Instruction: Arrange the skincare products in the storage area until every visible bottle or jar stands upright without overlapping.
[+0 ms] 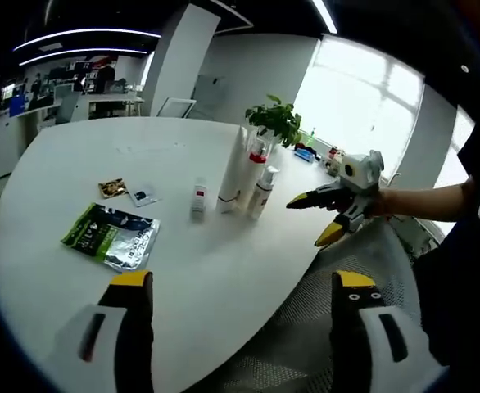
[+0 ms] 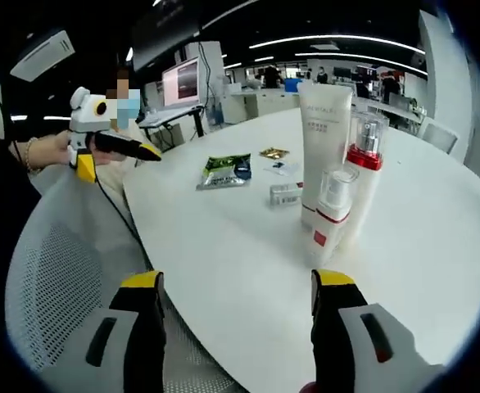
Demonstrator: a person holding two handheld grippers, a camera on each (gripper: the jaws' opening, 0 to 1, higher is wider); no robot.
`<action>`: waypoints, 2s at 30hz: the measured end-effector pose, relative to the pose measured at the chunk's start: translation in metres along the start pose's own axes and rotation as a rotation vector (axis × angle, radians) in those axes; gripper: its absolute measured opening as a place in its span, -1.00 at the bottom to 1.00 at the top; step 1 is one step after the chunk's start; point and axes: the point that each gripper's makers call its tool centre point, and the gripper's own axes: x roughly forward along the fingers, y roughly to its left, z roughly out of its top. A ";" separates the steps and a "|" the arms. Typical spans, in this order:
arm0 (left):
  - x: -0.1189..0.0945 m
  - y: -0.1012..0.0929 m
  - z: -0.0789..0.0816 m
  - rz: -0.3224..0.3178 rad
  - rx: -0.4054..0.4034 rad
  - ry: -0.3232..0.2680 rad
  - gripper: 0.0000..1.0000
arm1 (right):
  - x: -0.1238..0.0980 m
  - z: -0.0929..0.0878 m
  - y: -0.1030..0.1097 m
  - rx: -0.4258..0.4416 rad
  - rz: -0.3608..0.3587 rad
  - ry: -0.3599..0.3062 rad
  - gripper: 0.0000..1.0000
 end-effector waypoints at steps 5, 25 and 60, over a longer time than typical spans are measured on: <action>-0.005 0.004 -0.003 0.012 -0.011 0.000 0.71 | 0.000 0.003 -0.002 0.044 -0.040 0.000 0.67; -0.017 0.018 0.000 0.067 -0.026 -0.025 0.75 | -0.004 0.017 0.012 0.073 -0.080 -0.031 0.84; 0.060 0.024 0.024 0.031 0.006 0.092 0.71 | -0.009 0.022 0.012 0.125 -0.082 -0.065 0.81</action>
